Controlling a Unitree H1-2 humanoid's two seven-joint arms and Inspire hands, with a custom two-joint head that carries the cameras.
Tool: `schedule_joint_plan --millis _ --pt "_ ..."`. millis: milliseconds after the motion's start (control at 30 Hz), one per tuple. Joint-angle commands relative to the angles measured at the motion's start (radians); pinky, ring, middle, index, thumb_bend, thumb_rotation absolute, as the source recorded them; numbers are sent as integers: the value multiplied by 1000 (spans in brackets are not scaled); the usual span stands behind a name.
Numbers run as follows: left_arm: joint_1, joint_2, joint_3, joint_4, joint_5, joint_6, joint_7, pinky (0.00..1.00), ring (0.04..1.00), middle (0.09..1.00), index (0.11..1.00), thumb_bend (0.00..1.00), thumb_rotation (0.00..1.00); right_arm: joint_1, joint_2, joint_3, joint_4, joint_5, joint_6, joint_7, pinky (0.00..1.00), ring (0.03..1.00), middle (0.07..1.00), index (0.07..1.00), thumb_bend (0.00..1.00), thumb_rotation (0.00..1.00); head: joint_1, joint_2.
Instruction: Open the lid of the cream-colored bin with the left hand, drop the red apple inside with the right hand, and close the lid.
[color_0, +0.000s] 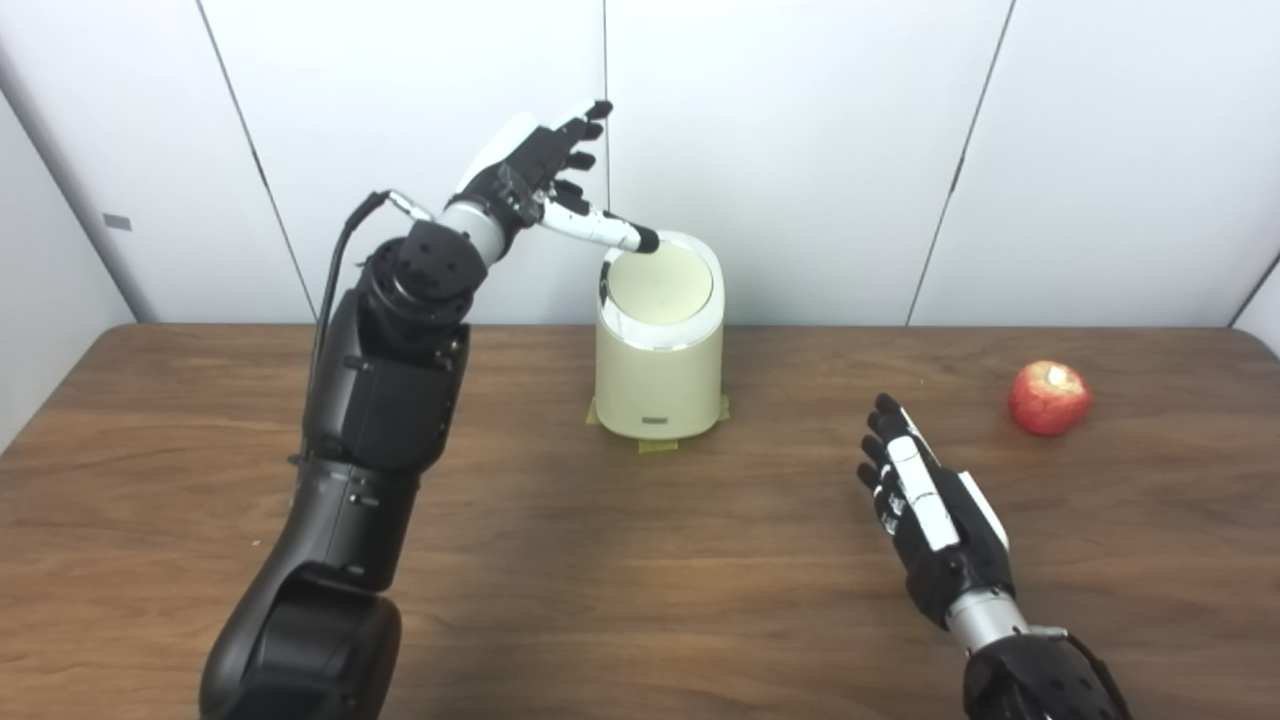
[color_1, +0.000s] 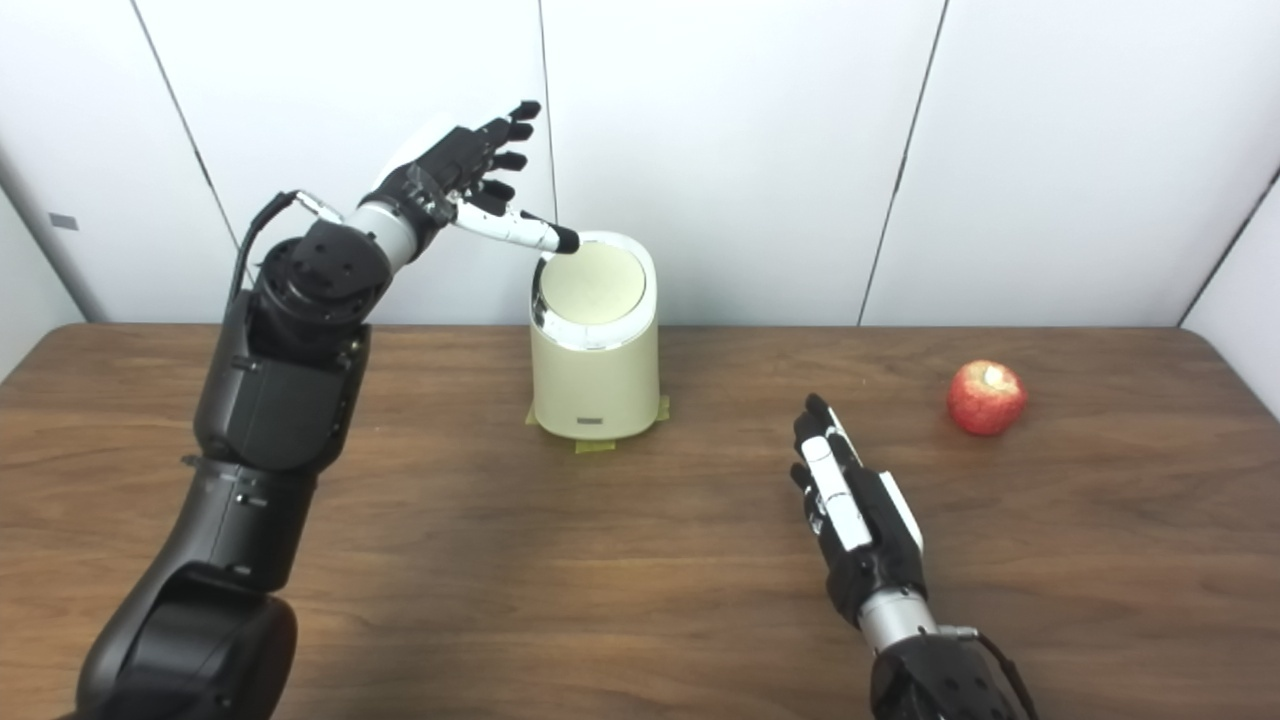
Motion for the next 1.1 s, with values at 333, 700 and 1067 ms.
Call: schedule_joint_plan --millis 333,700,1067 --pt "-123 18 -125 113 -4 -12 42 918 969 997 994 905 0 -33 10 2 -59 -7 -39 -9 991 994 994 968 557 733 13 3" --pt "-133 62 -279 167 87 -100 111 876 963 983 975 900 37 -31 22 2 -71 25 -35 4 991 995 998 972 559 721 -3 1" --pt "-146 58 -306 218 106 -139 155 824 956 993 969 883 0 -30 10 23 -80 12 -36 6 964 981 989 969 549 750 -4 -2"
